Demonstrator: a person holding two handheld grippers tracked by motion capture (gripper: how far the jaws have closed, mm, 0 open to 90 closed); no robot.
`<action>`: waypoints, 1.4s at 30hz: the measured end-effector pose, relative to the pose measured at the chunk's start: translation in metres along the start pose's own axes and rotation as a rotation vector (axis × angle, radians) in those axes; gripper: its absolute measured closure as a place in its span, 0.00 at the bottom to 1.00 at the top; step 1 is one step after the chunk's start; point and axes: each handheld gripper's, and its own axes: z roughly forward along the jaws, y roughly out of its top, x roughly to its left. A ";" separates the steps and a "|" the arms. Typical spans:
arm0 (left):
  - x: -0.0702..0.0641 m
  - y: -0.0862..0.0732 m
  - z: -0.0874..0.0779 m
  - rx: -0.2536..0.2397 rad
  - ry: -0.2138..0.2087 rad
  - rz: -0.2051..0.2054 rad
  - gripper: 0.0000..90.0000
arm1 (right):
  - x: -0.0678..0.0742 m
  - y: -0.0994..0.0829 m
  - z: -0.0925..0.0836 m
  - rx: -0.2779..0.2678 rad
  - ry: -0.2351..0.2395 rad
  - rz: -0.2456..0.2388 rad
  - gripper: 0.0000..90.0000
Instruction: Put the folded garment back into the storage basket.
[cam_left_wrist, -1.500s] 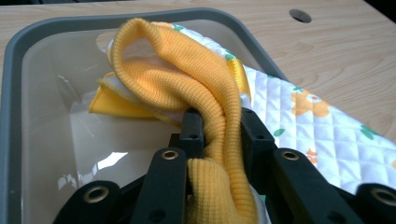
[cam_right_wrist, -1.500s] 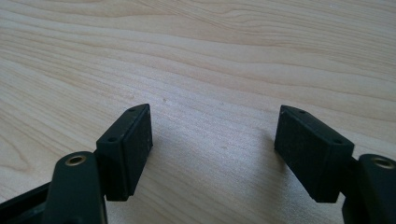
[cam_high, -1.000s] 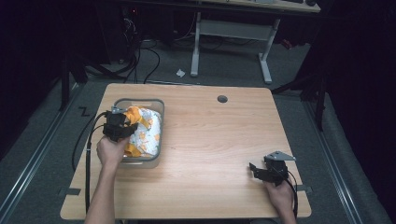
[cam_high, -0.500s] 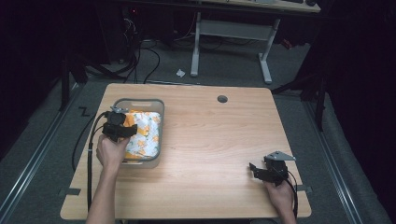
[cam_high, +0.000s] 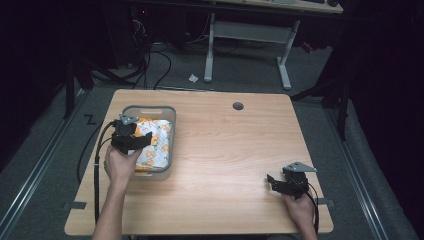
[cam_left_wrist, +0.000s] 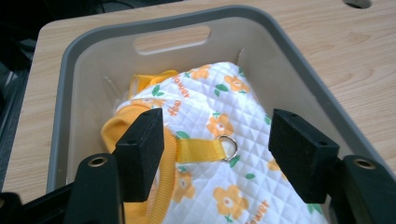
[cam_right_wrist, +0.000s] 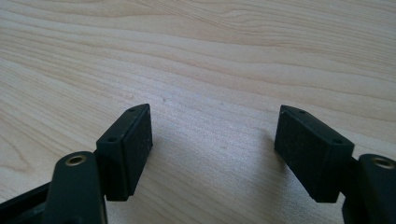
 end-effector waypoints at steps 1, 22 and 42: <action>-0.001 0.000 -0.002 -0.004 -0.003 0.000 0.40 | 0.000 0.000 0.000 0.000 0.000 0.000 0.31; -0.033 0.003 -0.022 -0.085 -0.084 0.017 0.36 | 0.000 0.000 0.000 0.000 0.000 -0.001 0.31; -0.076 0.003 -0.032 -0.117 -0.185 0.073 0.34 | 0.000 0.000 0.000 0.000 0.000 -0.001 0.31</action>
